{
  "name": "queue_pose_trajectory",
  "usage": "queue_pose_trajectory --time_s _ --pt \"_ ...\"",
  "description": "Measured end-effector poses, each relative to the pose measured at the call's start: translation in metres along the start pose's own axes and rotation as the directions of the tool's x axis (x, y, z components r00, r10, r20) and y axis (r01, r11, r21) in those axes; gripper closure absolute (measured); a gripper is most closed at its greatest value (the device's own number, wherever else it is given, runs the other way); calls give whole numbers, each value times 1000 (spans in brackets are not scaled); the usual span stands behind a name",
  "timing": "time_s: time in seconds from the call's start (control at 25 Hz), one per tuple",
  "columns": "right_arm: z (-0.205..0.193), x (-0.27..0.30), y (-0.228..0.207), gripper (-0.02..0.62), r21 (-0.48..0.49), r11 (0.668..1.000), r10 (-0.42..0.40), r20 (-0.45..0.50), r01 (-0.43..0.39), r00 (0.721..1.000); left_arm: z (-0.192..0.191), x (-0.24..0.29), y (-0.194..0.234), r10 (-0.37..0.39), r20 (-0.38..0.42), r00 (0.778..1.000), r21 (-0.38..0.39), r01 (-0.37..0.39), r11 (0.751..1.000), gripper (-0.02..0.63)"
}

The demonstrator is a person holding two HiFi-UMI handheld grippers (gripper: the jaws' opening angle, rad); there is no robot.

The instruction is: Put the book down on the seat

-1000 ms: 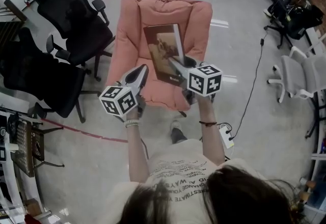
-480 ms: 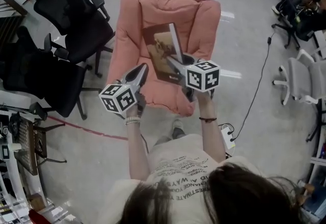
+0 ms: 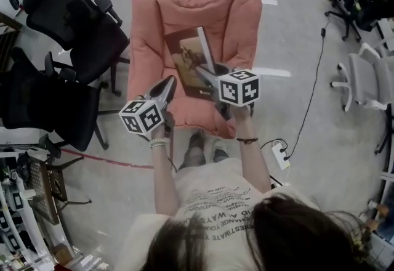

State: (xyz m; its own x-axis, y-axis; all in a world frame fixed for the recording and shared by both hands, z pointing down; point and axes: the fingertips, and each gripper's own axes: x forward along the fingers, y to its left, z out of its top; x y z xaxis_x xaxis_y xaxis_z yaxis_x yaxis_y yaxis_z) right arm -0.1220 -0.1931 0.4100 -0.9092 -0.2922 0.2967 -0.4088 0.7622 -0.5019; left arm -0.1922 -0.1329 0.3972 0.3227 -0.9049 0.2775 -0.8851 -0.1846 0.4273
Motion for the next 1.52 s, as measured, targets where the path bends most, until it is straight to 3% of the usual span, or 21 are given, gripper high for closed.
queue_pose_trajectory --time_s 0.44,0.8,1.24,1.36,1.52 --pt "11 62 -33 449 53 991 -123 6 122 992 13 54 53 -135 -124 983 5 136 991 618" --pt "3 107 -52 449 85 978 -188 -14 188 982 4 75 98 -209 -200 957 -45 204 978 618" --pt "-39 124 -101 449 96 974 -192 -138 206 972 -39 106 116 -201 -263 944 -121 174 977 618" --pt "-49 142 -123 449 134 964 -209 -140 228 968 -52 117 136 -200 -319 926 -118 170 978 618" --pt "-53 171 -154 449 155 962 -209 -102 224 972 -69 134 168 -177 -305 936 -179 127 976 618"
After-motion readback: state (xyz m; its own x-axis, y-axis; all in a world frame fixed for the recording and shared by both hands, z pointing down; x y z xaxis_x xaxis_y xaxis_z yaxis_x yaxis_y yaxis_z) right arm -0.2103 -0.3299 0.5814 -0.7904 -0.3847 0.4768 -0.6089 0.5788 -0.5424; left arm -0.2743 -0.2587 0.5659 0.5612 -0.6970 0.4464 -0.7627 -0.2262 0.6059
